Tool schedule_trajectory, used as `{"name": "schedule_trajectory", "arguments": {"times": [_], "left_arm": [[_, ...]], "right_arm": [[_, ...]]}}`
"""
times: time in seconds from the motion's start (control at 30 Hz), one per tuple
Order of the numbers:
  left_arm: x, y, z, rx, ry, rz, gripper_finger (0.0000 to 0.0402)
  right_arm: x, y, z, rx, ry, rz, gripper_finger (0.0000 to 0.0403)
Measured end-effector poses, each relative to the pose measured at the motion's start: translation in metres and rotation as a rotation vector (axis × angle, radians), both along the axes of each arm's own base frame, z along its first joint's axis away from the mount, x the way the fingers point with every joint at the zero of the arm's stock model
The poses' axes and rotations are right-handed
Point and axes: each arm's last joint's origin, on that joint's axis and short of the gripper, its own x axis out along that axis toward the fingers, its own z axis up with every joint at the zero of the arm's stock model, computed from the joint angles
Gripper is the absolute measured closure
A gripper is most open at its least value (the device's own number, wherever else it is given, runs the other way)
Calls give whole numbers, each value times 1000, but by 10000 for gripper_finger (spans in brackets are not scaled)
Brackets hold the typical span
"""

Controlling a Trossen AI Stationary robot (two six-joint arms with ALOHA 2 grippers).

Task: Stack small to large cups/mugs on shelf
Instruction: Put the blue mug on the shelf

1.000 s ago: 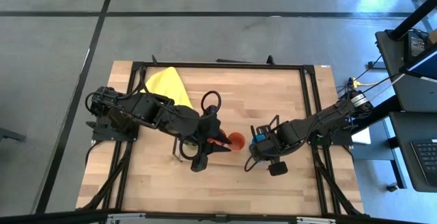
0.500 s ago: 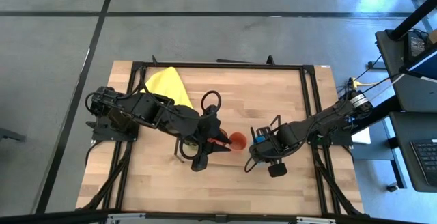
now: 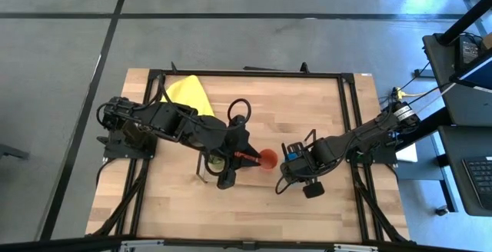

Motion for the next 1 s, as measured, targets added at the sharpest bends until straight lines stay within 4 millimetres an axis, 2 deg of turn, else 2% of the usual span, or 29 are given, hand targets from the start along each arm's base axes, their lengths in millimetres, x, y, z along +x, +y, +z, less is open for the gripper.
{"name": "schedule_trajectory", "arguments": {"times": [0.3,0.53,1.0], "left_arm": [[0,0,0,3,5,-1,310],[0,0,0,19,2,-9,310],[0,0,0,19,2,-9,310]], "right_arm": [[1,-1,1,-22,-13,4,364],[5,1,14,-29,-66,15,363],[3,0,14,-30,-38,-33,363]]}}
